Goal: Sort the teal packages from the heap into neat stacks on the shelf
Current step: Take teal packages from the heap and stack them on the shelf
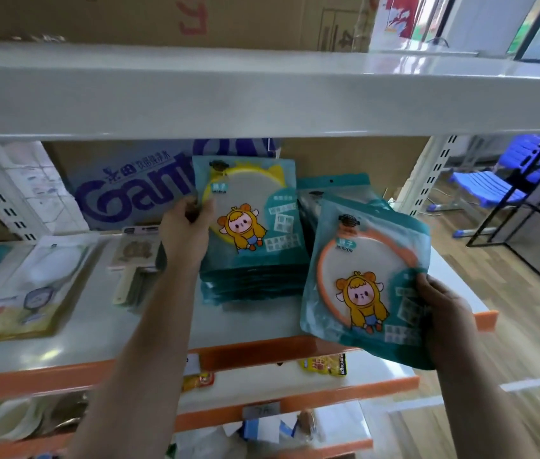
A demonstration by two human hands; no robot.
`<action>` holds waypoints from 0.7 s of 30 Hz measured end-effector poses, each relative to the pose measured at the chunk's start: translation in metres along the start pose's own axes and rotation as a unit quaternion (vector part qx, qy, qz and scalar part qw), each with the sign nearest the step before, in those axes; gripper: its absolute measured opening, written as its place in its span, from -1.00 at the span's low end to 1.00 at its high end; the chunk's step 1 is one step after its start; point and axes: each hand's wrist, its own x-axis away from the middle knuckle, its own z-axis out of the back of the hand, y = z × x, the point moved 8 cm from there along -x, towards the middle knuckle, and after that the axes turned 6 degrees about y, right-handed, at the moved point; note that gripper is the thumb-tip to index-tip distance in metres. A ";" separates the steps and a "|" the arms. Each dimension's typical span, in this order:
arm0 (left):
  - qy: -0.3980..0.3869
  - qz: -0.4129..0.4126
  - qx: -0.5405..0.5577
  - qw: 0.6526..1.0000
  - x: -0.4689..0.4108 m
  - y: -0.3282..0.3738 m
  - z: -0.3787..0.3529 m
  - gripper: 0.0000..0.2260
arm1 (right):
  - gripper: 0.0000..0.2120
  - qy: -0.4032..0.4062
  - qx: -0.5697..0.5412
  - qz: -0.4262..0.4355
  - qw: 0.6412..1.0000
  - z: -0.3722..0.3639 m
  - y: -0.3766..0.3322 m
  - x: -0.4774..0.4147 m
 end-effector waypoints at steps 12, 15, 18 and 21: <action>0.004 0.028 -0.094 0.995 -0.002 -0.018 0.001 -0.71 | -0.82 -0.021 0.023 -0.007 0.999 0.004 0.000 -0.013; -0.001 0.035 -0.091 0.995 -0.004 -0.019 -0.001 -0.66 | -0.82 -0.025 0.023 -0.009 0.999 0.003 0.000 -0.016; -0.004 0.031 -0.112 0.993 -0.006 -0.017 -0.003 -0.61 | -0.83 -0.032 0.020 -0.004 0.999 0.001 0.000 -0.016; 0.007 0.038 -0.112 0.993 -0.006 -0.018 -0.002 -0.58 | -0.83 -0.035 0.020 -0.001 0.999 -0.002 0.001 -0.016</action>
